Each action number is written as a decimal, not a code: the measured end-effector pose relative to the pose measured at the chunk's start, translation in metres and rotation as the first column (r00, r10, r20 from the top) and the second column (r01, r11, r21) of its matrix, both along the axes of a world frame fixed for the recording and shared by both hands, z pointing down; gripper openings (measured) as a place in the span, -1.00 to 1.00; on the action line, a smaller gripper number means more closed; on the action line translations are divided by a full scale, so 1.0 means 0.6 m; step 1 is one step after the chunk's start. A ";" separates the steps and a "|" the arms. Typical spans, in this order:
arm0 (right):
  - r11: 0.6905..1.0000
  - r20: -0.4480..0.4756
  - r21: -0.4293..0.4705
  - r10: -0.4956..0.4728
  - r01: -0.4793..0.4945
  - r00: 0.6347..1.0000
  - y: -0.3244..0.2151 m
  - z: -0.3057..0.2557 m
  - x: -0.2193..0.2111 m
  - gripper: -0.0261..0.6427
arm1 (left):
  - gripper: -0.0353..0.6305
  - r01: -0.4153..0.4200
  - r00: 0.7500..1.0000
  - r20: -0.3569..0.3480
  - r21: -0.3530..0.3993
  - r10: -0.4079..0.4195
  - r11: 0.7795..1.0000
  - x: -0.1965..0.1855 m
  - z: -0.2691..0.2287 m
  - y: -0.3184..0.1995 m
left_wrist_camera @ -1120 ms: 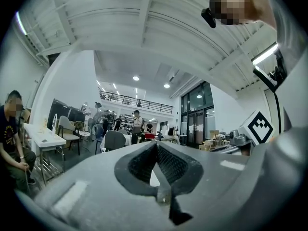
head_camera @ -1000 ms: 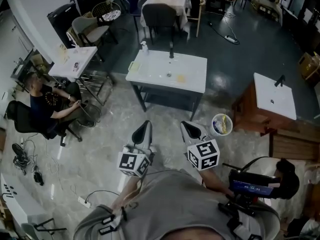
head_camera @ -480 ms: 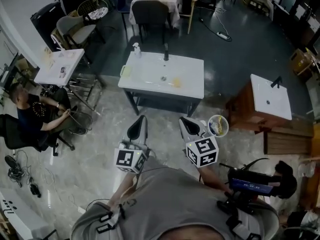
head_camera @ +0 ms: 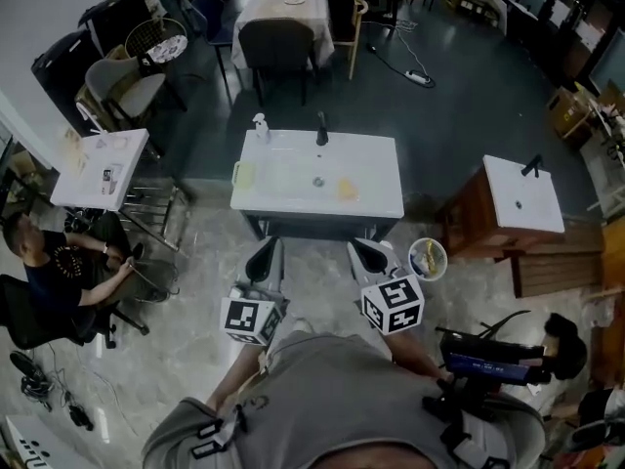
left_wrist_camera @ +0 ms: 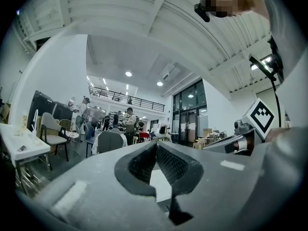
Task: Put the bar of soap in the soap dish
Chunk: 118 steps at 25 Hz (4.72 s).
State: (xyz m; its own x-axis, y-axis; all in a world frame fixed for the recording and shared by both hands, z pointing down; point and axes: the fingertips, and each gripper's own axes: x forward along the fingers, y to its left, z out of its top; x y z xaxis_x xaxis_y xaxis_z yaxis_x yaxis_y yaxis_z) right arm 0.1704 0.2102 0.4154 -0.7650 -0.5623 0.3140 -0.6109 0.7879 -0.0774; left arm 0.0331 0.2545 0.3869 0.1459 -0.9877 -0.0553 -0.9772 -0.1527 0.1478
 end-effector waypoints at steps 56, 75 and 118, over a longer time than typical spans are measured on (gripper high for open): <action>1.000 0.042 0.008 -0.022 0.022 0.999 -0.551 0.007 -0.247 -0.92 | -0.92 0.106 0.992 -0.069 -0.039 -0.109 0.994 -0.269 0.059 -0.436; 0.991 0.127 0.046 0.121 -0.128 0.984 -0.701 0.006 -0.157 -0.92 | -0.90 -0.051 0.991 -0.124 0.005 0.051 0.999 -0.222 0.052 -0.637; 0.978 -0.313 -0.093 0.148 -0.185 0.938 -0.815 0.253 -0.146 -0.08 | -0.90 0.087 0.995 -0.038 -0.042 -0.089 0.995 -0.304 0.086 -0.543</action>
